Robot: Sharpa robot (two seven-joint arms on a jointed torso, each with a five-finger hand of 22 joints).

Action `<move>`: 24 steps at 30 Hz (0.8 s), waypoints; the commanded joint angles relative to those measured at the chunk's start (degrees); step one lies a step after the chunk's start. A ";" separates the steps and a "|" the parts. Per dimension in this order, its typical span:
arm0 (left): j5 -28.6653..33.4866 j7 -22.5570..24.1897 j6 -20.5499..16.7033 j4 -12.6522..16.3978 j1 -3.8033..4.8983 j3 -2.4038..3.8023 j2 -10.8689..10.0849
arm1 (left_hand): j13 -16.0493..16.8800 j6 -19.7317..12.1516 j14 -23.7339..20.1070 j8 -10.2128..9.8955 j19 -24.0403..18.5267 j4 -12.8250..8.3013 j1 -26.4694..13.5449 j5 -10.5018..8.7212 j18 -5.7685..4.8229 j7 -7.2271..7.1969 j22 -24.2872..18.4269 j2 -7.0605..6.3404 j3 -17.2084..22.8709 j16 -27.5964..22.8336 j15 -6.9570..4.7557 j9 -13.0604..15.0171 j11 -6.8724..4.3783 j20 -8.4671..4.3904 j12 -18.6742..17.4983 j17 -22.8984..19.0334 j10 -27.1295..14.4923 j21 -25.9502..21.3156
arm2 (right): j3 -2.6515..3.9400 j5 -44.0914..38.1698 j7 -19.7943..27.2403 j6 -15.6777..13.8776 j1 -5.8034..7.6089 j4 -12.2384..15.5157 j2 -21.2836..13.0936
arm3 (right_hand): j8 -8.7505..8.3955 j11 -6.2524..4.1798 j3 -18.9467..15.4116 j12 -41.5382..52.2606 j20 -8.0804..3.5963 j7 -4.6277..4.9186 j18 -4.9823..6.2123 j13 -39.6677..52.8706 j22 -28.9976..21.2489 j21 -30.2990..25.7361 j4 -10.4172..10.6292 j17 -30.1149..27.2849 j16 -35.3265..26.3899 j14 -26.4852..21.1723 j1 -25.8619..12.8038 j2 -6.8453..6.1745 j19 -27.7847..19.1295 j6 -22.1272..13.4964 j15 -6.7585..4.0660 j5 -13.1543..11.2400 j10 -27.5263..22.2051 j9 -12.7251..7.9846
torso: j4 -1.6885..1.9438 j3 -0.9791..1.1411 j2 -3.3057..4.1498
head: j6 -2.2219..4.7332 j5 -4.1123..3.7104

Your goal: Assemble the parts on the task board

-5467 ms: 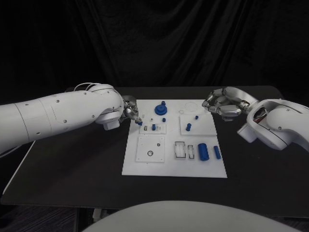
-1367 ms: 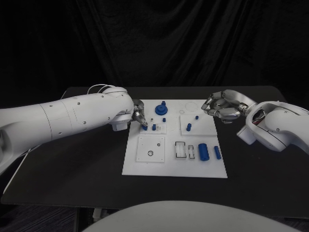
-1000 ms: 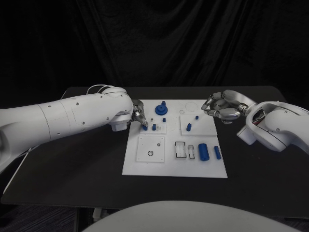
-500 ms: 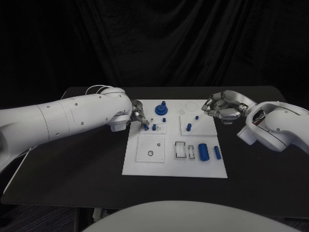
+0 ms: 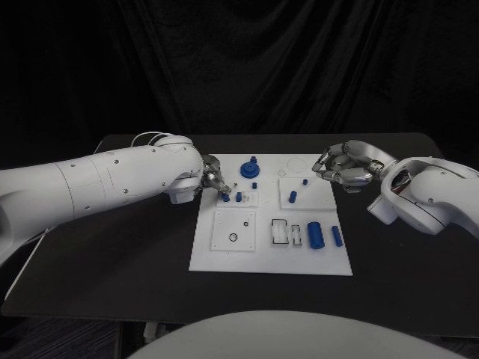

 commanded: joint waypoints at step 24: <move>0.13 1.86 -0.16 0.83 -0.09 0.04 -0.17 | 15.08 2.07 6.05 0.91 -0.09 2.36 -0.79 -4.00 0.79 -0.78 8.73 0.33 -2.84 0.15 -0.39 2.55 -0.70 -0.32 0.22 15.10 6.05 -0.57 | 0.04 -0.15 -1.21 0.91 -0.17 0.01 0.01 | -0.55 -0.11 0.06 -0.55 -0.01 -0.13 0.77 -0.73 2.58 -0.67 0.55 -0.44 -0.63 0.52 0.34 -0.31 -0.36 0.50 0.04 0.39 -0.79 -0.23 | -0.02 0.01 0.01 | -0.01 0.19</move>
